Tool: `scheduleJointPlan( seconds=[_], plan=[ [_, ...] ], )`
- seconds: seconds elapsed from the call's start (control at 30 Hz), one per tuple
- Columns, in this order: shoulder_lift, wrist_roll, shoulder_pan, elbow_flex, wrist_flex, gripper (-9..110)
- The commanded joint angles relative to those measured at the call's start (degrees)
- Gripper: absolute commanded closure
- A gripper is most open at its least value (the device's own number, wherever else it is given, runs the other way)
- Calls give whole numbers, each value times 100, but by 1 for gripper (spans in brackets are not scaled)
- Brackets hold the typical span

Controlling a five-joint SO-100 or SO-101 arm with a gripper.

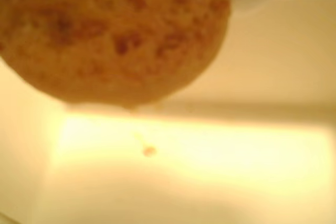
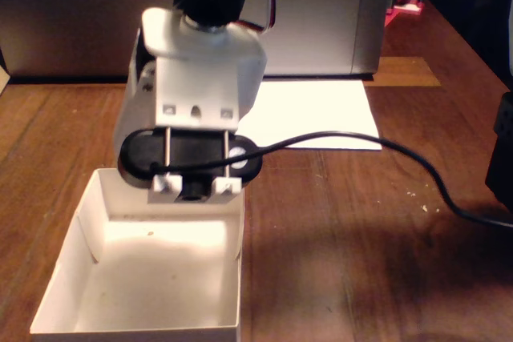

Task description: Grasp a mini cookies block and put it in the white box.

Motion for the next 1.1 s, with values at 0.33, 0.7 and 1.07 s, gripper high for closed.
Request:
scheduleJointPlan(
  seconds=[0.33,0.7,1.07],
  plan=[
    [9,193,-167,-483,-141,76],
    [123,-88,-176,-492,53,59],
    [791,-53,589,-1046,1063,102]
  ],
)
